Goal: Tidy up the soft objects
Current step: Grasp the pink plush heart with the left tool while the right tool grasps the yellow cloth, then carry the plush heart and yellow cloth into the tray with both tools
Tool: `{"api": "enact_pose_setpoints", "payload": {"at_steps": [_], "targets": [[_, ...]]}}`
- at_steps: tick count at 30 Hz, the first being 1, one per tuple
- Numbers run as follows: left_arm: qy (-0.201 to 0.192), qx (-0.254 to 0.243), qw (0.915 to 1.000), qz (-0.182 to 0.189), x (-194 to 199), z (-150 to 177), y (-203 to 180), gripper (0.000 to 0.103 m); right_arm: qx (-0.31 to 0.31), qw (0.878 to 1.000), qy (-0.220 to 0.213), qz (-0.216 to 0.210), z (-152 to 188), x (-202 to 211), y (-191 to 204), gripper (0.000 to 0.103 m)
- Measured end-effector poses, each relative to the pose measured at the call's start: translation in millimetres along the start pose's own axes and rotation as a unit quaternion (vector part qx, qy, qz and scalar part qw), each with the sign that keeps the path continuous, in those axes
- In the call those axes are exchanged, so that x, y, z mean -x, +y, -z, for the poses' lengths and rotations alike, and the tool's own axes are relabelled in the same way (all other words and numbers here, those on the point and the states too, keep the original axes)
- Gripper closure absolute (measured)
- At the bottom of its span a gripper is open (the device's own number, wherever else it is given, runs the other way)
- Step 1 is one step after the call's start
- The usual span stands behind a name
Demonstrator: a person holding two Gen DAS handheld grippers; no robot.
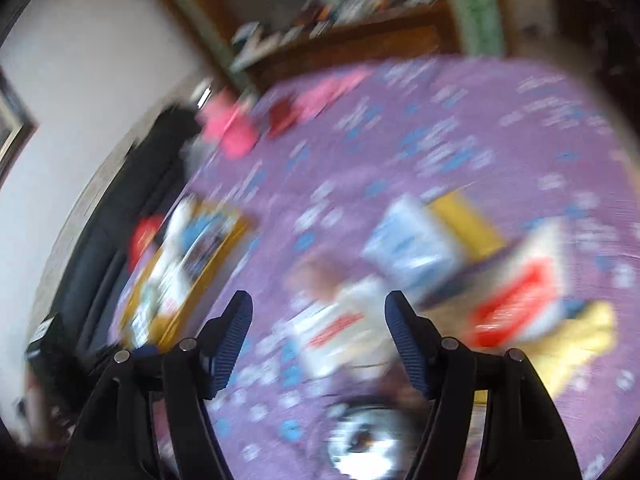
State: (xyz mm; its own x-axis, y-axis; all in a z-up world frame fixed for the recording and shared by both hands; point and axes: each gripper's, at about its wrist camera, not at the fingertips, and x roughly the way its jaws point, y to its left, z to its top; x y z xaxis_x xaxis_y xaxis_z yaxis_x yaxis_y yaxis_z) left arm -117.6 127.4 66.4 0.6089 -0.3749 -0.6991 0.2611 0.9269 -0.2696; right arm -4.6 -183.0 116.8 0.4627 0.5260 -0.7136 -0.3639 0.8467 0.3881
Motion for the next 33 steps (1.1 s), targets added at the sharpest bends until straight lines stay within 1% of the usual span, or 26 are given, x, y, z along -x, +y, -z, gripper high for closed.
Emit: {"api": "enact_pose_setpoints", "payload": {"at_steps": [1,2,3,4,6,8,12,14,15,16,18,20,21,24,27,29,33], "targets": [[0.001,-0.001,1.0,0.003,-1,-3,-3,0.031,-0.019,0.999,-0.033,0.009,4,13,-13,0.03],[0.002,-0.002,1.0,0.005,-3,-8,-6,0.031,-0.037,0.998,-0.058,0.015,6,23,-25,0.025],[0.001,-0.005,1.0,0.004,-6,-13,-10,0.031,-0.059,0.994,-0.093,0.028,13,33,-40,0.024],[0.0,-0.011,0.9999,-0.002,-10,-20,-16,0.031,-0.071,0.99,-0.114,0.038,17,39,-51,0.024],[-0.004,-0.022,0.9997,-0.011,-21,-34,-27,0.031,-0.097,0.983,-0.142,0.057,25,45,-78,0.024],[-0.004,-0.035,0.9992,-0.019,-41,-47,-37,0.031,-0.12,0.979,-0.154,0.059,31,44,-97,0.024],[0.017,-0.07,0.9958,-0.056,-92,-64,-52,0.031,-0.158,0.973,-0.161,0.047,46,39,-132,0.024],[0.027,-0.083,0.9931,-0.078,-117,-71,-54,0.031,-0.181,0.97,-0.157,0.034,46,38,-145,0.024],[0.031,-0.082,0.9928,-0.081,-128,-74,-54,0.031,-0.187,0.969,-0.157,0.032,48,39,-148,0.024],[0.036,-0.076,0.9935,-0.077,-140,-78,-52,0.031,-0.193,0.968,-0.158,0.034,48,40,-151,0.024],[0.042,-0.067,0.9947,-0.066,-155,-83,-50,0.065,-0.201,0.965,-0.163,0.037,50,41,-156,0.024],[0.057,-0.069,0.9947,-0.051,-168,-82,-51,0.066,-0.204,0.963,-0.168,0.045,51,41,-155,0.024],[0.061,-0.066,0.9948,-0.047,-171,-81,-51,0.066,-0.203,0.963,-0.169,0.048,52,41,-155,0.024],[0.044,-0.055,0.997,-0.032,-156,-80,-49,0.066,-0.2,0.964,-0.17,0.05,53,41,-154,0.024],[0.017,-0.04,0.999,-0.014,-127,-80,-45,0.066,-0.196,0.965,-0.163,0.058,52,38,-151,0.024],[-0.005,-0.037,0.9992,-0.012,-103,-77,-43,0.066,-0.197,0.965,-0.16,0.063,52,37,-151,0.024],[-0.021,-0.021,0.9995,0.01,-76,-73,-38,0.066,-0.196,0.965,-0.157,0.074,53,34,-151,0.024]]}}
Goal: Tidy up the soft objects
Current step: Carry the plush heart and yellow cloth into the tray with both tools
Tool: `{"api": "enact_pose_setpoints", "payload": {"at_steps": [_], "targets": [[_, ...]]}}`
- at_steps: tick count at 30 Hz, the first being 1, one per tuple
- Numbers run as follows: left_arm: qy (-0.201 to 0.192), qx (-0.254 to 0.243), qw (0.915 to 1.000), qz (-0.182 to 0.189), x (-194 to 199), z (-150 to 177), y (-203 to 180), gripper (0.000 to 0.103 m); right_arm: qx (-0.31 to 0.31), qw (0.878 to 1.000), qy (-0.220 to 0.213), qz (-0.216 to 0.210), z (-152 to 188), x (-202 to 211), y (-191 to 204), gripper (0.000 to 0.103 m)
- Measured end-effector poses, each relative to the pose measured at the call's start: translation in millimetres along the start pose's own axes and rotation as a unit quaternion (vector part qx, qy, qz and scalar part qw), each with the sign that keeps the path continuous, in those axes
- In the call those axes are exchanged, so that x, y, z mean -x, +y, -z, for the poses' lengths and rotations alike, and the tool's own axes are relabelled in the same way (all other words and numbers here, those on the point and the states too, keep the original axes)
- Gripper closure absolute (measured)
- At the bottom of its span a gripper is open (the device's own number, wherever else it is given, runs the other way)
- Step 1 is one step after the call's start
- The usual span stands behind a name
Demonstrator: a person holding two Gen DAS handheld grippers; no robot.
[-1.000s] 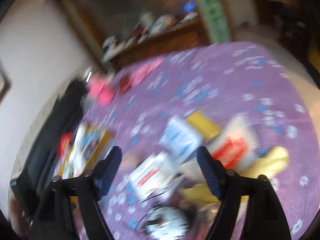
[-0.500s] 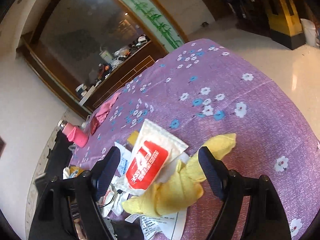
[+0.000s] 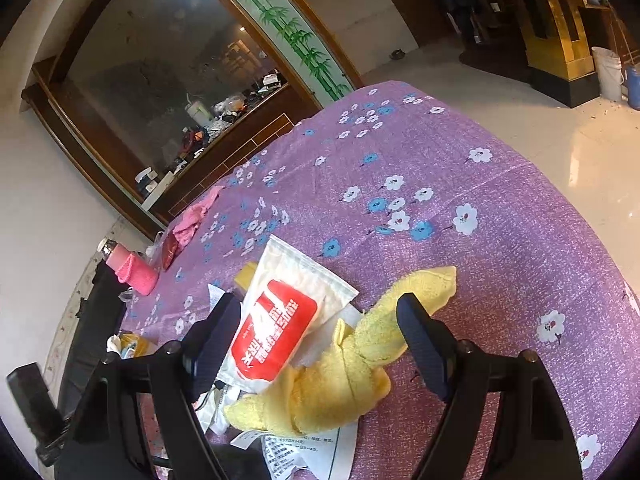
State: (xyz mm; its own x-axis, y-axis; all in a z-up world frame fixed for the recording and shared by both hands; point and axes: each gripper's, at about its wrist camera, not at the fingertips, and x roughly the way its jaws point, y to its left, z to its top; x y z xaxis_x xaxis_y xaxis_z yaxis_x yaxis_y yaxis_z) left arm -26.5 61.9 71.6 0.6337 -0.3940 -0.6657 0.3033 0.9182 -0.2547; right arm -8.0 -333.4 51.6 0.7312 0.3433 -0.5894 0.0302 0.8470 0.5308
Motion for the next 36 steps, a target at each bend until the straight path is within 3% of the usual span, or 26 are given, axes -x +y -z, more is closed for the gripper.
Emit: {"api": "enact_pose_setpoints", "payload": {"at_steps": [3,9,13,17,20,22,24,30,36], "targets": [[-0.012,0.011,0.9998,0.01,22,7,2,0.066,-0.006,1.0,0.008,0.001,1,-3,-4,0.024],[-0.057,0.033,0.9978,-0.002,72,25,11,0.066,-0.037,0.998,0.009,0.045,9,9,-12,0.024],[-0.061,0.03,0.997,-0.036,80,34,25,0.066,-0.061,0.997,0.033,0.046,26,20,-11,0.024],[-0.07,0.046,0.9961,-0.028,87,39,41,0.066,-0.064,0.996,0.055,0.039,28,8,1,0.025],[-0.078,0.055,0.9952,-0.025,100,44,48,0.066,-0.046,0.995,0.078,0.046,29,-13,14,0.035],[-0.086,0.057,0.9942,-0.03,112,47,53,0.066,-0.038,0.993,0.086,0.071,30,-22,17,0.059],[-0.094,0.06,0.9929,-0.04,125,52,58,0.066,-0.045,0.994,0.074,0.069,31,-15,16,0.064],[-0.111,0.095,0.9858,-0.083,161,67,100,0.065,-0.044,0.997,0.025,0.056,26,30,23,0.065],[-0.098,0.128,0.9765,-0.142,170,84,137,0.06,0.014,1.0,0.004,0.01,26,64,75,0.065]]}}
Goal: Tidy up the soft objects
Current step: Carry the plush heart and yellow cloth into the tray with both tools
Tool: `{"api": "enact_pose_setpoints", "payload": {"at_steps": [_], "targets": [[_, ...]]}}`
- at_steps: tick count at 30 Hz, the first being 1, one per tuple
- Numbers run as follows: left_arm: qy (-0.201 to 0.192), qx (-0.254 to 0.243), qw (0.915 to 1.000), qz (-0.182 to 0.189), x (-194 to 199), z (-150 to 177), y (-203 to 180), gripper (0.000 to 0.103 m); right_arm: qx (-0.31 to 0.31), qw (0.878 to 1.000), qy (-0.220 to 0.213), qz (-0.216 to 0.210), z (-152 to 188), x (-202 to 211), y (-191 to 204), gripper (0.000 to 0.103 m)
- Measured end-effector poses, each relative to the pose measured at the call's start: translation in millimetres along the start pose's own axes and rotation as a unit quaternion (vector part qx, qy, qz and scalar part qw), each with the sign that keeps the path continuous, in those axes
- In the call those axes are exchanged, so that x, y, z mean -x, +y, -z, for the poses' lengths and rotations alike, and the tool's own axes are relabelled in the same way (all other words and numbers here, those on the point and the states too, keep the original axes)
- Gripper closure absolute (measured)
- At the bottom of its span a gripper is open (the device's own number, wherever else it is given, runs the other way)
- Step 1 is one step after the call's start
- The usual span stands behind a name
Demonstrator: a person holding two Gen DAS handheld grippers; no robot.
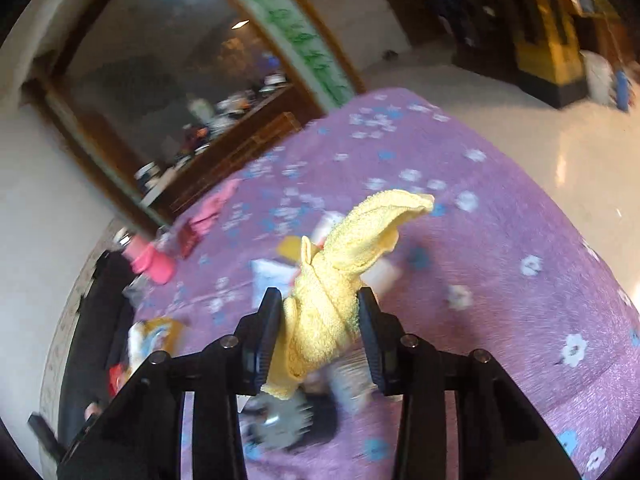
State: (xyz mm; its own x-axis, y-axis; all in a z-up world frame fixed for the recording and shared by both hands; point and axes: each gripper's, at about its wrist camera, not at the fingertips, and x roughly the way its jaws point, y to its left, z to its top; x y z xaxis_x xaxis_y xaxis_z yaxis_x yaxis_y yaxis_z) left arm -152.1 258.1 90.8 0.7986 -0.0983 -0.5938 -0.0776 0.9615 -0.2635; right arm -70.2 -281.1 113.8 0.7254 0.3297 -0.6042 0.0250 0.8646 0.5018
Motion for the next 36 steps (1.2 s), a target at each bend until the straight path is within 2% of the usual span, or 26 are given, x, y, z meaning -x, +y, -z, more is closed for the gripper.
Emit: {"api": "enact_pose_setpoints", "payload": {"at_steps": [1,5,8,9,12,17,20,22,25,28,30,32,34,36], "targets": [[0.004,0.001,0.9999,-0.015,-3,1,5,0.06,0.014,1.0,0.003,-0.01,2,2,13,0.065],[0.033,-0.014,0.9965,-0.075,-19,6,16,0.042,0.066,0.996,0.024,-0.053,18,2,65,0.065],[0.068,-0.018,0.9912,-0.112,-37,10,27,0.039,0.108,0.989,0.055,-0.089,35,-7,110,0.065],[0.071,-0.01,0.9915,-0.108,-38,11,31,0.039,0.118,0.986,0.062,-0.096,40,-10,120,0.065],[0.067,0.022,0.9955,-0.063,-31,15,41,0.039,0.146,0.976,0.092,-0.13,59,-20,158,0.065],[-0.004,0.055,0.9979,-0.035,9,11,50,0.033,0.185,0.955,0.149,-0.176,90,-46,216,0.065],[-0.033,0.062,0.9973,-0.02,27,9,52,0.033,0.231,0.941,0.184,-0.165,115,-74,254,0.065],[-0.039,0.062,0.9972,-0.013,31,10,53,0.033,0.25,0.934,0.204,-0.153,129,-92,268,0.065],[-0.037,0.055,0.9978,-0.005,32,12,52,0.033,0.286,0.926,0.22,-0.11,149,-128,288,0.065],[-0.035,0.057,0.9977,0.005,32,14,55,0.033,0.33,0.917,0.221,-0.045,165,-159,300,0.065],[-0.033,0.06,0.9976,0.008,31,14,58,0.033,0.375,0.906,0.196,0.001,172,-173,307,0.065],[-0.032,0.063,0.9974,0.01,30,15,62,0.033,0.407,0.896,0.173,0.028,178,-178,312,0.065],[-0.03,0.063,0.9975,0.012,30,15,63,0.033,0.408,0.896,0.173,0.026,179,-176,312,0.062],[-0.028,0.061,0.9977,0.013,30,15,63,0.033,0.382,0.907,0.178,0.004,171,-168,308,0.055]]}}
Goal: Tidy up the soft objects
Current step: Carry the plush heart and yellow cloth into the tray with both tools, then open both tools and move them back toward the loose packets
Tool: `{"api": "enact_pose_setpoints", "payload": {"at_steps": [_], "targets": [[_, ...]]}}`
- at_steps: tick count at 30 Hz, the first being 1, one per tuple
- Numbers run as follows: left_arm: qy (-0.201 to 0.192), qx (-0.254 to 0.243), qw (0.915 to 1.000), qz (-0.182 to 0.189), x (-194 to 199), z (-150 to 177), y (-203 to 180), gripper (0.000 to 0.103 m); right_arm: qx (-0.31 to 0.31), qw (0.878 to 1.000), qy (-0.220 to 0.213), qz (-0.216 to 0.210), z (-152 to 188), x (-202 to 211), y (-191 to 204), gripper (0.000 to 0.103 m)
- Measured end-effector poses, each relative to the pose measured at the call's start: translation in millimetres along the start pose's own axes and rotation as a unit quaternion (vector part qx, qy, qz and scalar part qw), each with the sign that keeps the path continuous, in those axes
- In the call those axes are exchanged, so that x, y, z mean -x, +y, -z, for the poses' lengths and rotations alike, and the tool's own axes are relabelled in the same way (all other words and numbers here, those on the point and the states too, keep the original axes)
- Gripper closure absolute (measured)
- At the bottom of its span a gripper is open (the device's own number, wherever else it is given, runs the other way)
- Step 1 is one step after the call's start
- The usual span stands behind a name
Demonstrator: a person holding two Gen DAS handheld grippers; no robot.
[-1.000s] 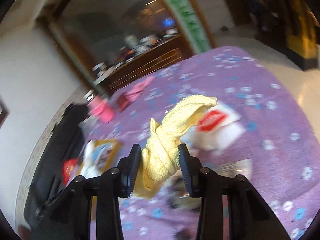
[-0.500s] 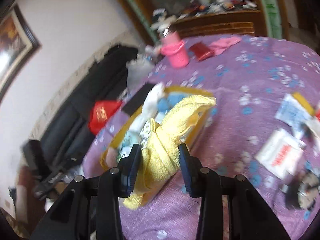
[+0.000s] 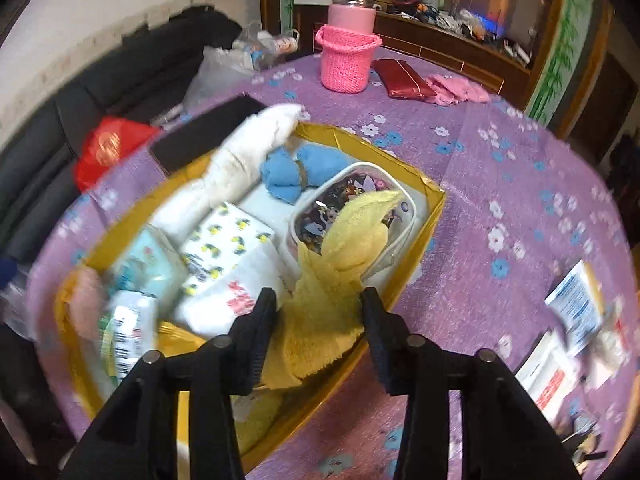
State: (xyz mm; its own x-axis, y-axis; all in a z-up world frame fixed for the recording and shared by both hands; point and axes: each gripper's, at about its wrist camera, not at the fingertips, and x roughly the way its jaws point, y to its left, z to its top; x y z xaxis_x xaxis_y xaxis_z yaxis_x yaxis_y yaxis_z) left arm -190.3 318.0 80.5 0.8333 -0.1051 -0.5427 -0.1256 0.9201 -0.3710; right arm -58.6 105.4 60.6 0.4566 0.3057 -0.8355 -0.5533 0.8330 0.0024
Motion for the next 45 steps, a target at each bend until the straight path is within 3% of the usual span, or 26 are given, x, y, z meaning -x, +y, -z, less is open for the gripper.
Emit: {"api": "enact_pose_setpoints", "payload": {"at_steps": [4,10,17,23,28,36,45], "targets": [[0.001,-0.001,1.0,-0.001,0,0,-1,0.033,-0.06,0.996,-0.039,-0.054,3,32,-24,0.044],[0.001,-0.014,0.9999,-0.003,0,1,-15,0.033,-0.088,0.99,-0.093,-0.054,23,79,-56,0.043],[-0.006,-0.051,0.9987,-0.005,5,1,-46,0.029,-0.133,0.981,-0.134,-0.033,62,128,-110,0.037],[-0.013,-0.099,0.9949,-0.01,9,5,-79,0.023,-0.172,0.972,-0.162,0.011,104,169,-165,0.037],[-0.016,-0.13,0.9913,0.007,11,9,-104,0.022,-0.224,0.955,-0.185,0.053,140,200,-219,0.031],[0.004,-0.178,0.9834,0.034,3,21,-152,0.022,-0.303,0.936,-0.17,0.055,178,193,-284,0.03],[0.047,-0.236,0.968,0.071,-16,39,-212,0.022,-0.316,0.937,-0.15,0.024,173,155,-306,0.031]]}}
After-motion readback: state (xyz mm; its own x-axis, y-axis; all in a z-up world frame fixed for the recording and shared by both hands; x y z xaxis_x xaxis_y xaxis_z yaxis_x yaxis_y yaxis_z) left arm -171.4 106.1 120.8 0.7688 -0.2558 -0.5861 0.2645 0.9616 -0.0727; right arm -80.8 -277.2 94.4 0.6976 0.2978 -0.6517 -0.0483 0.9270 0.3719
